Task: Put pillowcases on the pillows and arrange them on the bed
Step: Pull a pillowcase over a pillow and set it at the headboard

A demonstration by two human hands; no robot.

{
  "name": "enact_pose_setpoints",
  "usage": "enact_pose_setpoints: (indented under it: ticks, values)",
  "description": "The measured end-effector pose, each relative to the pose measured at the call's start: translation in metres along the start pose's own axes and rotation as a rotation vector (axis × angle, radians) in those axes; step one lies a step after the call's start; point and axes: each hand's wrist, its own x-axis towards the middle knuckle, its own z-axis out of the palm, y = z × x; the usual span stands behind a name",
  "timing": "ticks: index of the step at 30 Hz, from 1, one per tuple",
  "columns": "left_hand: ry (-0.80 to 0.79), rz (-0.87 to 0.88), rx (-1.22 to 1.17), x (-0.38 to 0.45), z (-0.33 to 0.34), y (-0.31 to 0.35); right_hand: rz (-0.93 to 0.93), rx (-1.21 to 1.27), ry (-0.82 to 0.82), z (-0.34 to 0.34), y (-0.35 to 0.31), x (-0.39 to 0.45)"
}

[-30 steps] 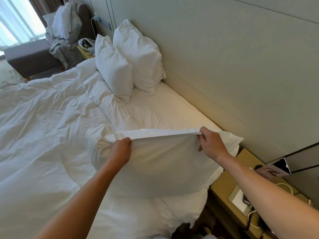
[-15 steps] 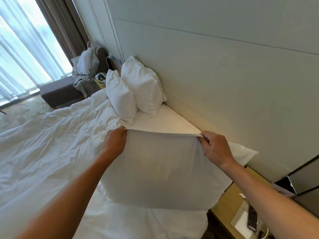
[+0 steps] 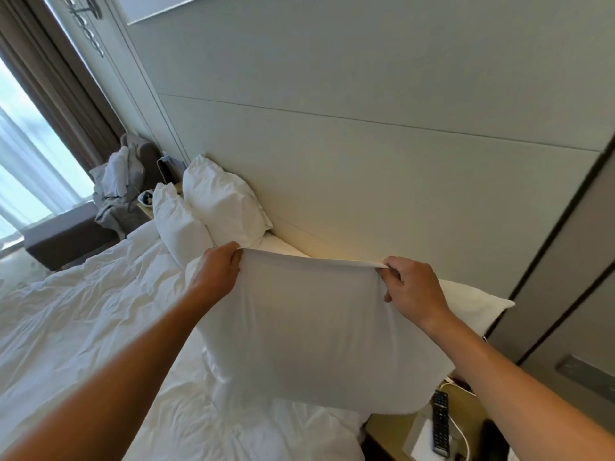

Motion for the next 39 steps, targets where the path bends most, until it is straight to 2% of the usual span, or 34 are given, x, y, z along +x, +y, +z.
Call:
enact_pose_setpoints:
  ticks: [6,10,16,27,30,34,39]
  values:
    - [0.017,0.069,0.021,0.03,0.027,0.029,0.057,-0.032,0.04,-0.017,0.022,0.005]
    - [-0.069,0.134,-0.002,0.08,0.052,0.027,0.132,-0.071,0.064,-0.004,0.032,0.028]
    - [-0.063,0.149,-0.003,0.101,0.065,0.013,0.172,-0.063,0.044,0.009,0.035,0.038]
    - [-0.126,0.23,-0.008,0.23,0.101,-0.064,0.292,-0.087,0.094,0.104,0.017,0.108]
    - [-0.153,0.246,0.011,0.244,0.122,-0.095,0.339,-0.101,0.034,0.137,0.019,0.115]
    - [-0.318,0.186,0.057,0.246,0.161,-0.133,0.421,-0.097,-0.04,0.183,0.027,0.11]
    - [-0.347,0.149,-0.005,0.253,0.199,-0.153,0.479,-0.065,0.025,0.206,0.034,0.117]
